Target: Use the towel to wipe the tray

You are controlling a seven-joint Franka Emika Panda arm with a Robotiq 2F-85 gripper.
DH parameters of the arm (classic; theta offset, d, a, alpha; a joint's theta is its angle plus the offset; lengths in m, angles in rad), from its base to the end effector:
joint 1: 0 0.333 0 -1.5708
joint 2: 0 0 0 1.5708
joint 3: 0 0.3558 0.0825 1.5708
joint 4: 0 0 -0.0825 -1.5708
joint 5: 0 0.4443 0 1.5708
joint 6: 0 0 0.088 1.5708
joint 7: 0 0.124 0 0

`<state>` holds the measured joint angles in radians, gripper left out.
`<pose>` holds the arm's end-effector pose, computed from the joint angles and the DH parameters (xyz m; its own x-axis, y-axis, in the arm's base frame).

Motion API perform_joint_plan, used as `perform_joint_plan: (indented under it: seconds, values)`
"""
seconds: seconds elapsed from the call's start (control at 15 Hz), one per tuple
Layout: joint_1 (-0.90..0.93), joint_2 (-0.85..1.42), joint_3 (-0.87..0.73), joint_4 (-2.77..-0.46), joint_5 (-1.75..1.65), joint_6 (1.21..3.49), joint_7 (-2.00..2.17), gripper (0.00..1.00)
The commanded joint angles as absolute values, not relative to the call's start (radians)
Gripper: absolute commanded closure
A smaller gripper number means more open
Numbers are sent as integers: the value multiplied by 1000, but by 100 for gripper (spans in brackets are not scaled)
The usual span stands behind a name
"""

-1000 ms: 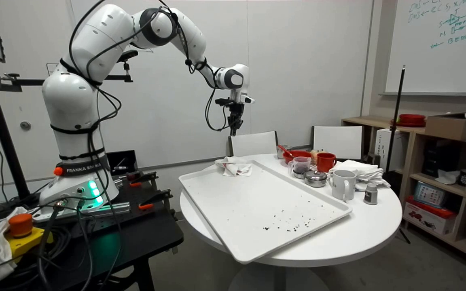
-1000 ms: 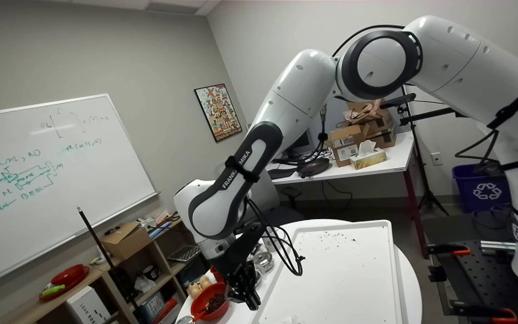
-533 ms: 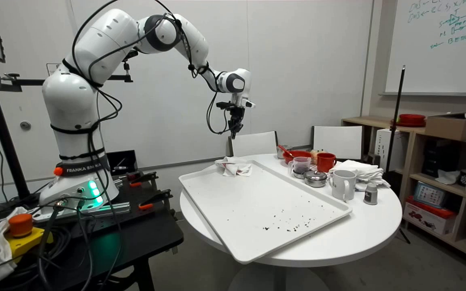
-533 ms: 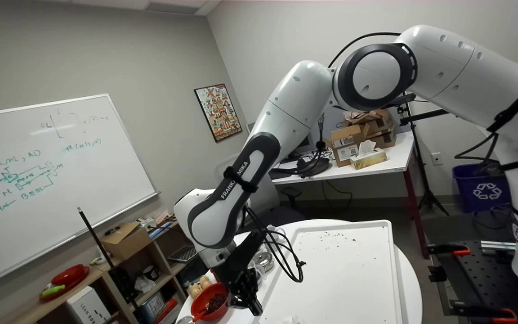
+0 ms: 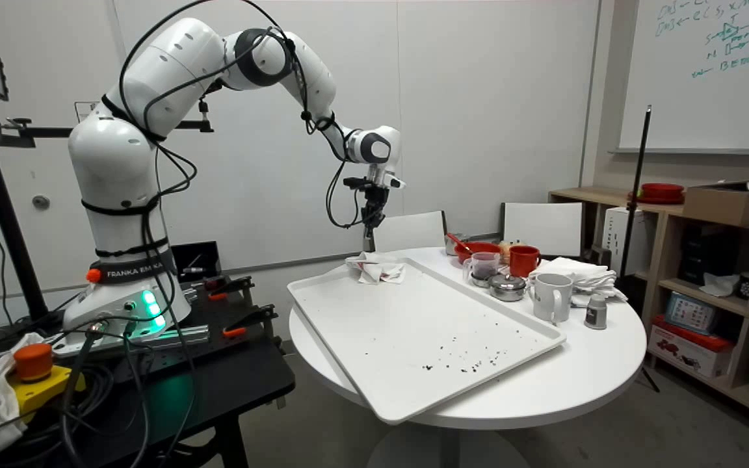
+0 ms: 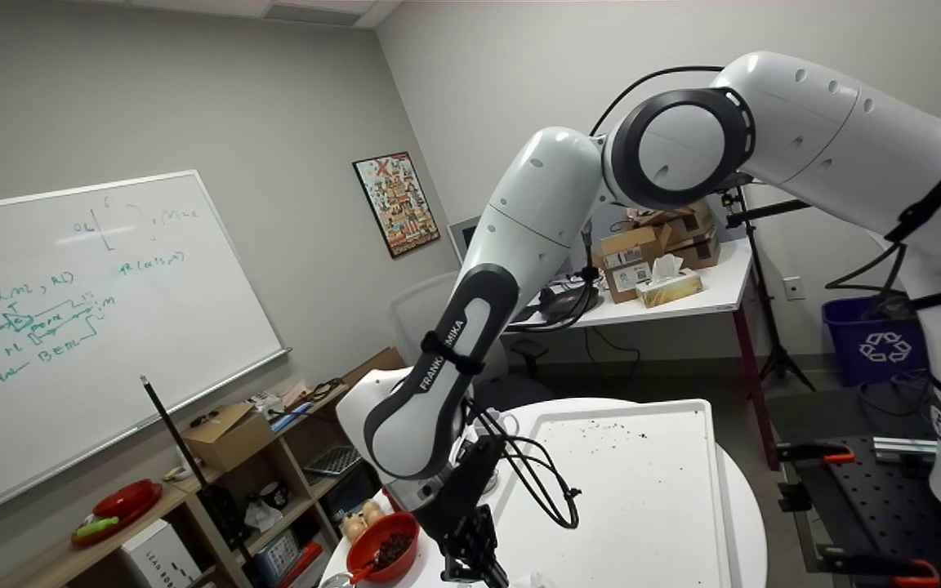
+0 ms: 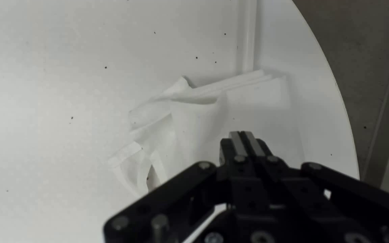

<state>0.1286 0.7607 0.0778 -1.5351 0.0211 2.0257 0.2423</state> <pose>0.7296 0.1476 0.1595 0.9598 -0.0590 -0.2744 -0.0624 -0.9980 -0.0036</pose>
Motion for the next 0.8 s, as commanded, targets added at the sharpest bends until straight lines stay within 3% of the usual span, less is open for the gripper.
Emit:
perform_joint_plan:
  seconds: [0.0,0.13,0.2,0.73]
  values:
    - [153,755,45,-1598,18,2091,268,87]
    - [159,761,33,-1613,10,2114,278,78]
    - [162,763,28,-1619,6,2123,280,61]
    - [170,746,3,-1698,-19,2185,273,4]
